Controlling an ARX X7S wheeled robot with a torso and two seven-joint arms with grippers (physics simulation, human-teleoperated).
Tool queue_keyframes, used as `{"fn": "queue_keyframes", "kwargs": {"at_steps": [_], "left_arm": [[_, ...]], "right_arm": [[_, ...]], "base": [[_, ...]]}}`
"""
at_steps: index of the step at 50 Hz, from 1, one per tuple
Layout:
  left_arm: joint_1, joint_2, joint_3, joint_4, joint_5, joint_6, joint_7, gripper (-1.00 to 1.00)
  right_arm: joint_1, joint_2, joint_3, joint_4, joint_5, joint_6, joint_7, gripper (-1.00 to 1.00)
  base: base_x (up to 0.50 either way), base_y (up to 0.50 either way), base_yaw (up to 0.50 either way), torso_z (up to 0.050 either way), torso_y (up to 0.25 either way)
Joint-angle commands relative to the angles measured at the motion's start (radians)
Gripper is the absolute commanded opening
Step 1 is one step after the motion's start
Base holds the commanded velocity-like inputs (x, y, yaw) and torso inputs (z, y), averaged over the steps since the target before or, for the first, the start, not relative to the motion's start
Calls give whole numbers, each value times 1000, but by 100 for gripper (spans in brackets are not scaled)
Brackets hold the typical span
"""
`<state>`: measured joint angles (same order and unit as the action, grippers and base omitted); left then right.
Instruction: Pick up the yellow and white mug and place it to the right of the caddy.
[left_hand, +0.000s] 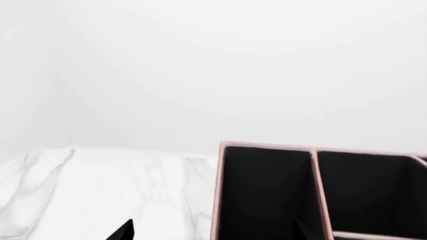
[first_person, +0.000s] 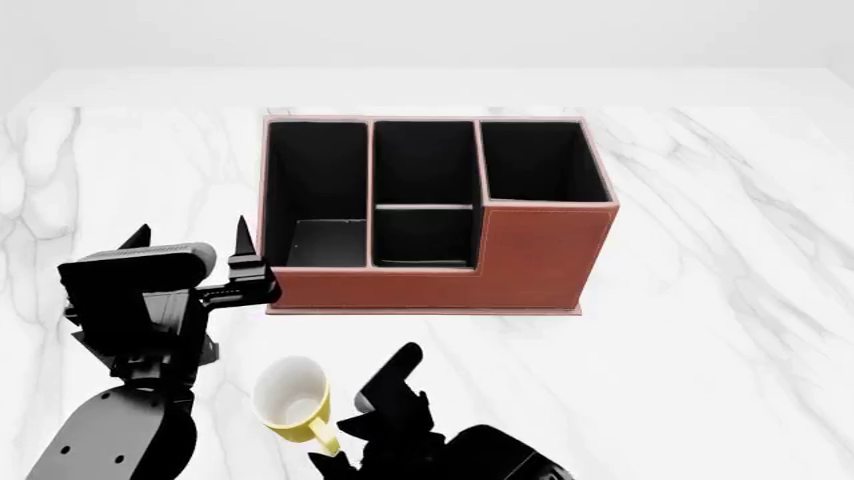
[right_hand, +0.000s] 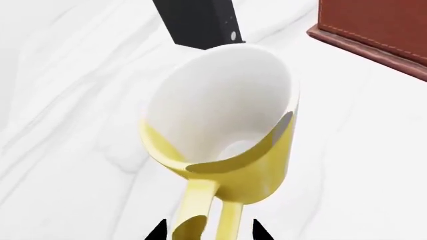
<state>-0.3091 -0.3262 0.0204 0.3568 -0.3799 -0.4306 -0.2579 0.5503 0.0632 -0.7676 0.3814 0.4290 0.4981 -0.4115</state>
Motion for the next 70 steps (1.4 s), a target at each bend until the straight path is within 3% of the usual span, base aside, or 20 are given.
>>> {"fn": "queue_keyframes", "kwargs": {"at_steps": [1,16,29,70], "left_arm": [[-1,-3,1,-2,-4,2,-2,100],[1,-6,6,-1,-7,4,-6,100],[-1,-9,7,0,-11,4,-11,100],[0,-22,6,14,-31,0,-23,100]], "right_arm": [[21,-10,-13,39,8,-11,-3,-100],[7,17,-27,-17,24,0,25,-100],[-22,95,-22,-231,32,70,112,-100],[-44,207,26,-455,15,160,291,-100]], "base": [[0,0,0,0,0],[0,0,0,0,0],[0,0,0,0,0],[0,0,0,0,0]]}}
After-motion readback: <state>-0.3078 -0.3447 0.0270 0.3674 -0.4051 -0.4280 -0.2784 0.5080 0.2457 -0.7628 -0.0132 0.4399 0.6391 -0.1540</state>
